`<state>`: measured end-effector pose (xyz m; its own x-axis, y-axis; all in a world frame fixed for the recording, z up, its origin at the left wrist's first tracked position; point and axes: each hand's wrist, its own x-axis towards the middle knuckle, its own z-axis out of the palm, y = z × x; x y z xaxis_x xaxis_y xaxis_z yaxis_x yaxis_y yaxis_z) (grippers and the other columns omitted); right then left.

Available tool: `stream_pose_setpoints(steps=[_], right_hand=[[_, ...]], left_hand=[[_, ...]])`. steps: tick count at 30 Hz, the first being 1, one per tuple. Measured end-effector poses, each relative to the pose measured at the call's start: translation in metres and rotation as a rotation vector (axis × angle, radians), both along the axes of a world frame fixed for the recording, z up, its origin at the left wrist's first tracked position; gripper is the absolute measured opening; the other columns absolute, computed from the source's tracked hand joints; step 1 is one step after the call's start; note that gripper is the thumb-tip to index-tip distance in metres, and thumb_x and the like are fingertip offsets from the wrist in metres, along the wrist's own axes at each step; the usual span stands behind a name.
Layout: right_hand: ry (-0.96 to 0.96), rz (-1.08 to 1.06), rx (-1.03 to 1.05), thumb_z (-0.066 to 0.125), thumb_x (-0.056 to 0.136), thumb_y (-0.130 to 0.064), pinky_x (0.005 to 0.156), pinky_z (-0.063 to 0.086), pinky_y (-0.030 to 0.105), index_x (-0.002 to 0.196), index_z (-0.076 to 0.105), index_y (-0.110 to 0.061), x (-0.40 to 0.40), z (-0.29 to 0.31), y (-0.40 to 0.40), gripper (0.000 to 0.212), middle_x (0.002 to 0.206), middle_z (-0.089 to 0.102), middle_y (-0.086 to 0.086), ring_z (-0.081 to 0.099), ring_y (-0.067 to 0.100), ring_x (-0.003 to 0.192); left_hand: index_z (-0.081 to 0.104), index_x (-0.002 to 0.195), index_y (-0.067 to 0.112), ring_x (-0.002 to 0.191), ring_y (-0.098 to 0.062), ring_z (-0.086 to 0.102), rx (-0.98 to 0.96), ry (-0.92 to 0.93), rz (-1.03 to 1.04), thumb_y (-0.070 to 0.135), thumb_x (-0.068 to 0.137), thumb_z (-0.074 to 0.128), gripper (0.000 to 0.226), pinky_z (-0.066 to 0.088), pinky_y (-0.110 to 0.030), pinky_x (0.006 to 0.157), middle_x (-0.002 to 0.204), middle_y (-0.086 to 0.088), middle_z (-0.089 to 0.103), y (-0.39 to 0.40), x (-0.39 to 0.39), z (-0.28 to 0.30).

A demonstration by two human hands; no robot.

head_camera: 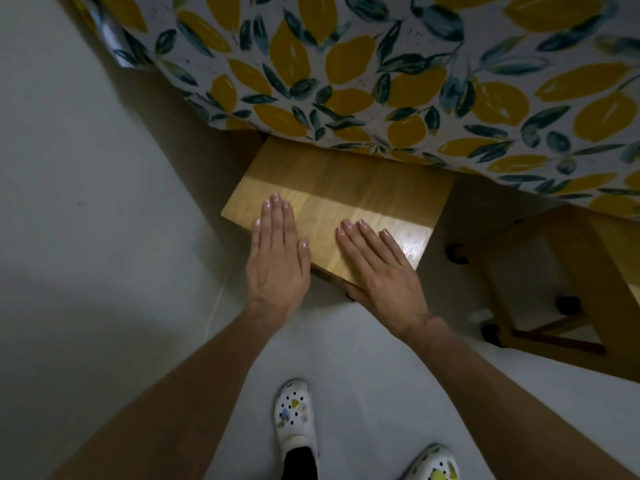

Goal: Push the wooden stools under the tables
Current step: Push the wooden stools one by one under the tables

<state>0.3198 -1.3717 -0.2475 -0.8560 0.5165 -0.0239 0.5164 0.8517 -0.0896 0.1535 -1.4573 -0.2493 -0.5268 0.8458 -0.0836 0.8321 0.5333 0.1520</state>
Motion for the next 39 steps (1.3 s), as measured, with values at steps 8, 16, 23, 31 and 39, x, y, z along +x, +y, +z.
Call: stream_pose_setpoints(steps=[8, 16, 23, 31, 39], right_hand=[[-0.067, 0.103, 0.025, 0.063, 0.089, -0.042, 0.120, 0.012, 0.043, 0.154, 0.015, -0.014, 0.004, 0.003, 0.000, 0.086, 0.162, 0.012, 0.004, 0.009, 0.022, 0.150], [-0.015, -0.262, -0.048, 0.022, 0.093, -0.069, 0.120, 0.013, 0.047, 0.154, 0.017, -0.011, -0.017, -0.002, -0.031, 0.085, 0.161, 0.013, 0.015, 0.008, 0.028, 0.149], [-0.029, -0.223, -0.017, 0.022, 0.091, -0.073, 0.121, 0.013, 0.046, 0.154, 0.016, -0.009, -0.018, -0.007, -0.020, 0.089, 0.161, 0.012, 0.013, 0.007, 0.027, 0.150], [-0.042, -0.226, -0.032, 0.022, 0.090, -0.074, 0.122, 0.009, 0.044, 0.154, 0.015, -0.011, -0.024, -0.005, -0.008, 0.090, 0.162, 0.011, 0.012, 0.004, 0.025, 0.150], [-0.024, -0.246, -0.118, 0.019, 0.089, -0.075, 0.122, 0.002, 0.042, 0.155, 0.006, -0.011, -0.025, 0.003, -0.008, 0.092, 0.163, 0.001, 0.010, -0.005, 0.022, 0.150]], left_hand=[[0.003, 0.149, 0.002, 0.148, -0.027, -0.003, 0.017, -0.035, 0.107, 0.036, 0.097, 0.005, 0.063, 0.007, -0.043, 0.120, 0.160, -0.016, -0.001, -0.020, 0.016, 0.000], [-0.004, 0.151, 0.013, 0.147, -0.022, -0.009, -0.046, 0.013, -0.152, 0.043, 0.096, 0.000, 0.062, -0.001, -0.043, 0.120, 0.161, -0.008, -0.006, -0.027, -0.040, -0.002], [0.004, 0.150, 0.007, 0.147, -0.021, -0.001, -0.007, 0.026, -0.201, 0.036, 0.099, 0.013, 0.060, 0.005, -0.040, 0.120, 0.160, -0.011, 0.004, -0.017, -0.058, -0.007], [0.005, 0.150, 0.006, 0.148, -0.023, 0.000, -0.003, 0.017, -0.216, 0.039, 0.098, 0.010, 0.062, 0.008, -0.042, 0.120, 0.160, -0.012, 0.005, -0.006, -0.064, -0.004], [-0.002, 0.150, 0.009, 0.147, -0.021, -0.008, -0.009, -0.035, -0.198, 0.041, 0.098, 0.011, 0.063, 0.002, -0.042, 0.121, 0.160, -0.010, -0.005, -0.005, -0.061, 0.001]])
